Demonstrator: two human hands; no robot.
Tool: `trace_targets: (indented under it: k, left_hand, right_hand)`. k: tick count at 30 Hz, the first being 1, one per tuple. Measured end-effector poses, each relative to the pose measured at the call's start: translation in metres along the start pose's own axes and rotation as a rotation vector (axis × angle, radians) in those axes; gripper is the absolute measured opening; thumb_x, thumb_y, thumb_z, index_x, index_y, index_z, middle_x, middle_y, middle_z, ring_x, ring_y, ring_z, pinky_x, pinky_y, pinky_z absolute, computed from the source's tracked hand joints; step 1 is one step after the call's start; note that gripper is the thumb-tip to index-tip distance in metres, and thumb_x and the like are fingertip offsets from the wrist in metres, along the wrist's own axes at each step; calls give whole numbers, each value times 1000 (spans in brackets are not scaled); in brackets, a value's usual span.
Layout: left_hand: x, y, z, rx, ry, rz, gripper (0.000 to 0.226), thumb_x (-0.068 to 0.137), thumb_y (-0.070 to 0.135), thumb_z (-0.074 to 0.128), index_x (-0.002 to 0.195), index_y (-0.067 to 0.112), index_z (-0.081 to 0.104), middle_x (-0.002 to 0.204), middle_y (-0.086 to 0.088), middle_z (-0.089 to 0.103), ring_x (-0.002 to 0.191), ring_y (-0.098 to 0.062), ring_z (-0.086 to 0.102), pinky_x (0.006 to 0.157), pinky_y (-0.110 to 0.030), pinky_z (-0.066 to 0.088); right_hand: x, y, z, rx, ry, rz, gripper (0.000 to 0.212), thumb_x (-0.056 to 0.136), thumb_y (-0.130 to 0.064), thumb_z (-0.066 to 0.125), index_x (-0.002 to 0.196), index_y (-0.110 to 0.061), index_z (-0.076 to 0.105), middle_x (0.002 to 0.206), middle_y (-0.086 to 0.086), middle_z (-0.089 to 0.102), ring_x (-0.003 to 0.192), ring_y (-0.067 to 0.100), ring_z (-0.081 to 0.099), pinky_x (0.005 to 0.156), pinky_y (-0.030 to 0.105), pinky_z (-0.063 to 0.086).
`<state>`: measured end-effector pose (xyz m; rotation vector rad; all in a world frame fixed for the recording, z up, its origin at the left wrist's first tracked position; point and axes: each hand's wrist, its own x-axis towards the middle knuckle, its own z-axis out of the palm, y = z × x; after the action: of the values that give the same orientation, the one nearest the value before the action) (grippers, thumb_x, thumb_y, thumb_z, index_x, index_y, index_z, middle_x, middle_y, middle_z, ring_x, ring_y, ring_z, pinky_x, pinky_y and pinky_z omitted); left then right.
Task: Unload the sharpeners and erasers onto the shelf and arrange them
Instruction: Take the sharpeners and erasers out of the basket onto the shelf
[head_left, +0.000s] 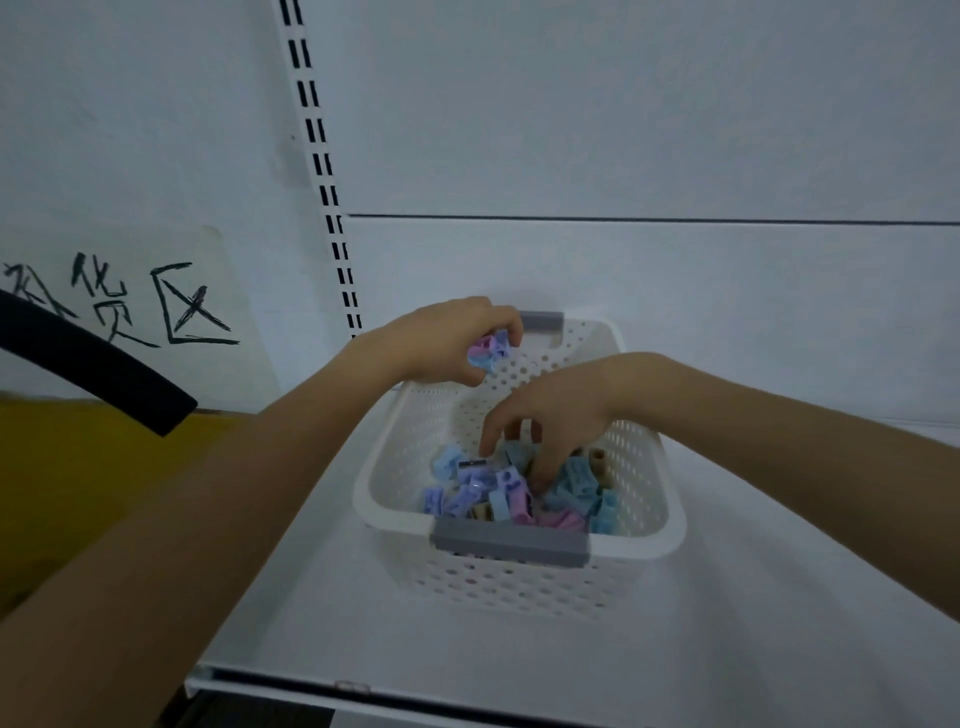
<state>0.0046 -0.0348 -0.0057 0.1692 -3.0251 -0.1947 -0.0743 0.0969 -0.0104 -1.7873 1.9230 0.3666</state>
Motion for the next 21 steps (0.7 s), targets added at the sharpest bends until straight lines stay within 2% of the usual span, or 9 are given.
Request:
trace_targets:
  k: [5, 9, 13, 16, 21]
  left_hand:
    - [1, -3, 3, -4, 15, 4, 42, 77, 12, 67, 114, 22, 50, 109, -6, 53, 95, -21, 51, 84, -41, 47]
    - [2, -4, 4, -1, 22, 11, 42, 77, 11, 68, 114, 20, 50, 109, -7, 53, 94, -21, 51, 84, -40, 47]
    - [2, -4, 5, -1, 29, 7, 43, 77, 12, 69, 114, 20, 50, 108, -5, 53, 93, -21, 51, 84, -40, 47]
    - [2, -4, 5, -17, 48, 6, 42, 77, 13, 69, 113, 21, 50, 106, -5, 52, 92, -20, 52, 84, -39, 48]
    - [1, -3, 4, -26, 57, 10, 42, 77, 11, 68, 114, 20, 50, 100, 0, 46, 92, -21, 51, 79, -35, 46]
  right_hand:
    - [4, 0, 4, 37, 88, -31, 39, 82, -25, 64, 119, -30, 53, 121, 0, 53, 101, 16, 50, 92, 31, 46]
    - [1, -2, 3, 141, 33, -53, 49, 82, -22, 64, 127, -32, 48, 129, -2, 47, 112, 17, 49, 98, 36, 45]
    - [3, -1, 4, 188, -29, -50, 54, 82, -29, 64, 129, -39, 41, 136, -5, 41, 120, 17, 44, 102, 37, 42]
    - [6, -2, 4, 246, -12, -46, 45, 78, -35, 70, 117, -39, 48, 131, -5, 46, 114, 18, 48, 97, 39, 47]
    - [3, -2, 4, 241, 17, -10, 37, 78, -30, 69, 110, -33, 51, 118, -4, 52, 105, 18, 54, 92, 34, 50]
